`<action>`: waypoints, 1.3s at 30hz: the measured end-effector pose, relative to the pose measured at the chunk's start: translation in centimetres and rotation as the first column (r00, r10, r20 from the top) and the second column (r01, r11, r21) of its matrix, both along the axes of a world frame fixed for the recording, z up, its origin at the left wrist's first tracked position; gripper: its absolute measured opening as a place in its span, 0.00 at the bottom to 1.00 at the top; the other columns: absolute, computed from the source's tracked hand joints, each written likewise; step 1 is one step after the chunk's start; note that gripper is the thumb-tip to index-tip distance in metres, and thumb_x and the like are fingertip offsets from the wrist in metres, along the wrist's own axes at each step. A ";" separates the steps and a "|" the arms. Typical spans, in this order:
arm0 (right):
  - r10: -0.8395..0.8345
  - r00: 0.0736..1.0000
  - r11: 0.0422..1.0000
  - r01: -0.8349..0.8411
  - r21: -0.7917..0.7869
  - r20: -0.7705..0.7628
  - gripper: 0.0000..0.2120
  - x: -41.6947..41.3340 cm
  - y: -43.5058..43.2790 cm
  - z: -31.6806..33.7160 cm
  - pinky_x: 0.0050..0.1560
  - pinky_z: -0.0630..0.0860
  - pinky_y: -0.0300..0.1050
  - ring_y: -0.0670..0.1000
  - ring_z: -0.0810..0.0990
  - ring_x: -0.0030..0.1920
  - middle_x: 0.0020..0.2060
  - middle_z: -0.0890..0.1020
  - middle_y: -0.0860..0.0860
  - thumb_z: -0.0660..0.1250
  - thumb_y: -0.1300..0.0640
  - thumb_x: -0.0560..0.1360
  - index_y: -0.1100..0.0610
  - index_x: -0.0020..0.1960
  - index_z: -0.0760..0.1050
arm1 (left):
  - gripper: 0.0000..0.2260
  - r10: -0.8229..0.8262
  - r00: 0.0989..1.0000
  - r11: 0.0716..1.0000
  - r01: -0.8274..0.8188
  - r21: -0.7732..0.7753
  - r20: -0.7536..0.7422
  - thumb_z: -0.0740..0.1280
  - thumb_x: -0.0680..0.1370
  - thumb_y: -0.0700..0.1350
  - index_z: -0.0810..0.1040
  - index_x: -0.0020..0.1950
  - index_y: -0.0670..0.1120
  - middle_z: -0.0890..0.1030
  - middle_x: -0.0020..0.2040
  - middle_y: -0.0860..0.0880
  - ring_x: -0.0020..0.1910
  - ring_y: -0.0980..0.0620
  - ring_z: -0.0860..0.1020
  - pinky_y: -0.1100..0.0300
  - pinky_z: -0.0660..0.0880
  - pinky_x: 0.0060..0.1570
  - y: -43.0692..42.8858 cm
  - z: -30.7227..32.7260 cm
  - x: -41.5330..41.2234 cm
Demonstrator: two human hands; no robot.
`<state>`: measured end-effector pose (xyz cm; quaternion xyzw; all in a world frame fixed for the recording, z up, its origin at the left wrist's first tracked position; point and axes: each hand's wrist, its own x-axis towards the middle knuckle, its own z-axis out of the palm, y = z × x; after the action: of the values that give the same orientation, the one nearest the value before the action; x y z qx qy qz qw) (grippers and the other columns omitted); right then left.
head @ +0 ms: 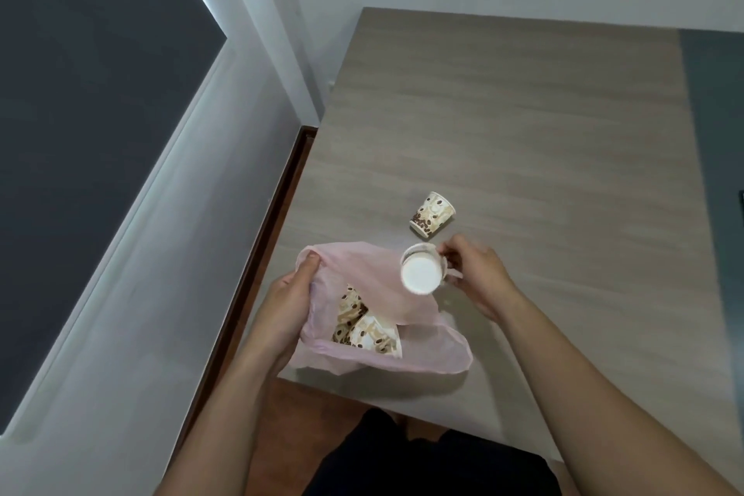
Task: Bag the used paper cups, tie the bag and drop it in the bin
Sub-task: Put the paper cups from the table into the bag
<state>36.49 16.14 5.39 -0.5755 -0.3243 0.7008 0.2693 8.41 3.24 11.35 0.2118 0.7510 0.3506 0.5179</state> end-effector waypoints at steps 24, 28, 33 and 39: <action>0.684 0.681 0.655 -0.731 0.193 0.260 0.11 -4.8 -7.0 -0.3 0.73 0.75 0.39 0.36 0.81 0.70 0.71 0.84 0.38 0.69 0.43 0.85 0.40 0.61 0.89 | 0.23 0.054 0.995 0.999 -0.054 0.001 0.081 0.62 0.88 0.65 0.90 0.61 0.51 0.93 0.55 0.48 0.56 0.51 0.92 0.48 0.83 0.60 1.2 0.0 0.9; 0.579 0.758 0.758 -0.636 0.144 0.300 0.12 -2.3 -4.3 -0.7 0.54 0.80 0.40 0.43 0.90 0.53 0.56 0.90 0.38 0.68 0.46 0.87 0.45 0.59 0.90 | 0.22 0.087 0.992 0.996 -0.087 -0.001 0.096 0.64 0.88 0.62 0.91 0.59 0.48 0.93 0.54 0.45 0.55 0.48 0.92 0.50 0.83 0.58 1.0 -0.6 0.7; 0.324 0.848 0.879 -0.434 0.198 0.421 0.11 -1.1 1.8 -2.8 0.50 0.87 0.64 0.52 0.91 0.50 0.62 0.87 0.51 0.70 0.50 0.86 0.54 0.66 0.82 | 0.20 0.139 0.983 0.990 -0.139 -0.009 0.118 0.66 0.88 0.61 0.91 0.61 0.49 0.93 0.55 0.46 0.57 0.49 0.92 0.47 0.83 0.66 1.3 -0.3 1.0; 0.189 0.794 0.909 -0.364 0.202 0.578 0.35 -1.6 9.9 -5.7 0.78 0.72 0.54 0.62 0.78 0.76 0.80 0.73 0.58 0.74 0.49 0.84 0.61 0.83 0.64 | 0.22 0.155 0.987 0.988 -0.153 -0.033 0.042 0.65 0.87 0.64 0.91 0.58 0.49 0.93 0.51 0.48 0.56 0.48 0.91 0.48 0.84 0.64 2.4 -0.3 2.0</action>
<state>34.93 26.06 -0.32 -0.6486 -0.5722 0.4809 0.1438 10.45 5.60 11.01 0.1377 0.7585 0.3831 0.5090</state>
